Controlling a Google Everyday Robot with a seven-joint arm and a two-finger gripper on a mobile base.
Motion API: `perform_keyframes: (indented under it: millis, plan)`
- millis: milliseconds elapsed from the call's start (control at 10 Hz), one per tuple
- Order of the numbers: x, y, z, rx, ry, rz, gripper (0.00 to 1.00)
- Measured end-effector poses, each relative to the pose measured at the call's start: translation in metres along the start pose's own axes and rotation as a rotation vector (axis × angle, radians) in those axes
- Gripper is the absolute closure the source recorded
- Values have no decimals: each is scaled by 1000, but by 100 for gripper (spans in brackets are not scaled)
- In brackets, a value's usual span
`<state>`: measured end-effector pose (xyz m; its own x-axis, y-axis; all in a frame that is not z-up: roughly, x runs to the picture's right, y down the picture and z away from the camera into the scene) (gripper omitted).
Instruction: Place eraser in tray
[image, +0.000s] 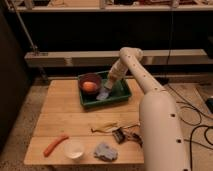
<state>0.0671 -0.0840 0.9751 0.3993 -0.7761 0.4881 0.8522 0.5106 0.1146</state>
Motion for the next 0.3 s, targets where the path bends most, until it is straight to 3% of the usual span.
perform_keyframes:
  millis: [300]
  plan:
    - [2, 1, -19, 19, 27, -3, 20]
